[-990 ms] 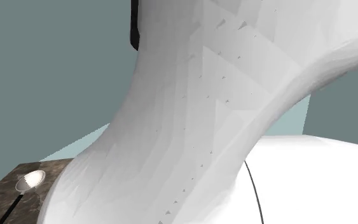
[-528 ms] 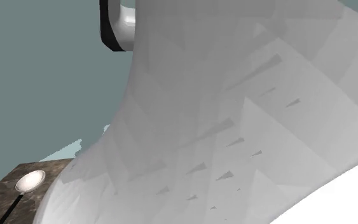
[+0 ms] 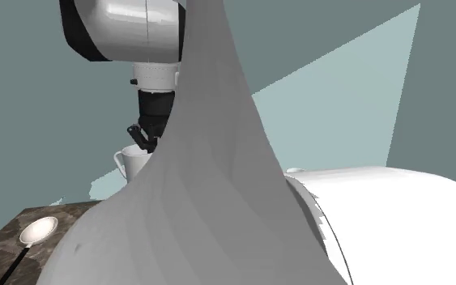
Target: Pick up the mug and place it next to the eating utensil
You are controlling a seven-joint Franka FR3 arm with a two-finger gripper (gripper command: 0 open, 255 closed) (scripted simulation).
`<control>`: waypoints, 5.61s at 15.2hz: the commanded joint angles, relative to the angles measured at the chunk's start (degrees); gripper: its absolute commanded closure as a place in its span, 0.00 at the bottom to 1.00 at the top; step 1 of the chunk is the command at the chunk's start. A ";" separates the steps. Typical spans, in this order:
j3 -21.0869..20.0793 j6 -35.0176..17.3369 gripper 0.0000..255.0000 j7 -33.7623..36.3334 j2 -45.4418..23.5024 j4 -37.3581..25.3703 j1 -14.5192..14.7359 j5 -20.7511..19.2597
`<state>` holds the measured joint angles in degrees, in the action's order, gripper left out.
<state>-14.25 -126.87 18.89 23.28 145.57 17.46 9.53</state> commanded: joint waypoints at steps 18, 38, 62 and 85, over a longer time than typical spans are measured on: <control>-19.97 2.99 1.00 26.03 10.43 4.14 15.09 11.86; -42.72 -3.63 1.00 48.77 -0.71 -4.49 14.84 12.08; -54.64 -24.81 1.00 82.37 -32.31 0.69 1.31 -32.96; -54.07 -18.06 0.00 55.26 -11.46 0.71 6.30 4.80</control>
<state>-68.43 -144.96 74.16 11.78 146.28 23.65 14.13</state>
